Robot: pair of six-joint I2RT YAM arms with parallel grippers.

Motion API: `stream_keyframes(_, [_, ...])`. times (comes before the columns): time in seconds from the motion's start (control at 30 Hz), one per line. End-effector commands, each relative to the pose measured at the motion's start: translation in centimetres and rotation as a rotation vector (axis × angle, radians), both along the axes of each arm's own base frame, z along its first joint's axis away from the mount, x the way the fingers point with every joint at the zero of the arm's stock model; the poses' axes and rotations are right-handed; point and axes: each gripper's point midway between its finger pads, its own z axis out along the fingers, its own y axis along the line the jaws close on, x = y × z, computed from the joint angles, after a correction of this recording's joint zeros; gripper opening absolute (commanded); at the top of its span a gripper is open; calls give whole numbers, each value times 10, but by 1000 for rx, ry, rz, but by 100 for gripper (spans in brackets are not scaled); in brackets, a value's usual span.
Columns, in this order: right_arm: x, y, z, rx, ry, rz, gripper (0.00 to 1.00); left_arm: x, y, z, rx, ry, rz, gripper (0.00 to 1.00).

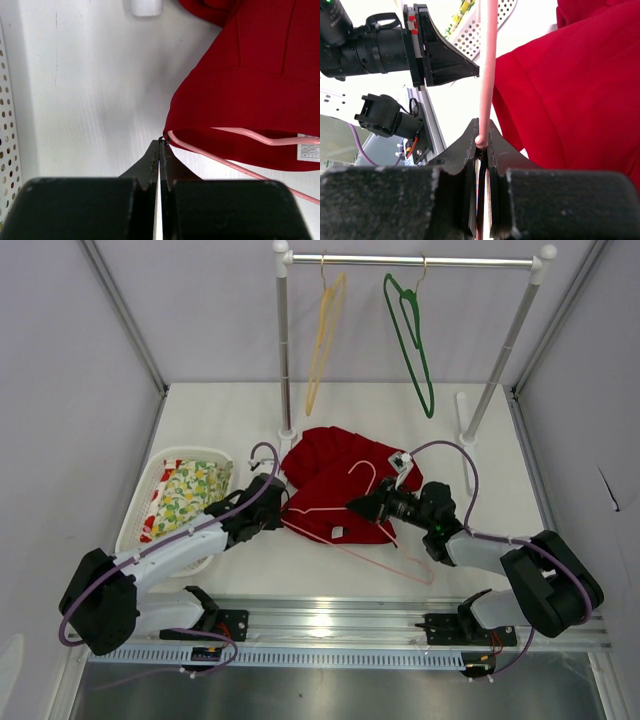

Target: Place the skirt on the hanger

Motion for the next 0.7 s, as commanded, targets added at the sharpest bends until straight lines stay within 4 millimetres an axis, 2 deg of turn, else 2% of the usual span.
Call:
stream_keyframes(0.0, [3,10,27,43,-77,17,0,16,-4,24,-21,-60,17,0])
stream_keyframes(0.37, [9,17,32,61,-85,14,0,16,-10,23,-35,-47,1,0])
stream_keyframes(0.67, [17,21,28,85,-81,-4,0,13,-17,22,-74,-40,-27,0])
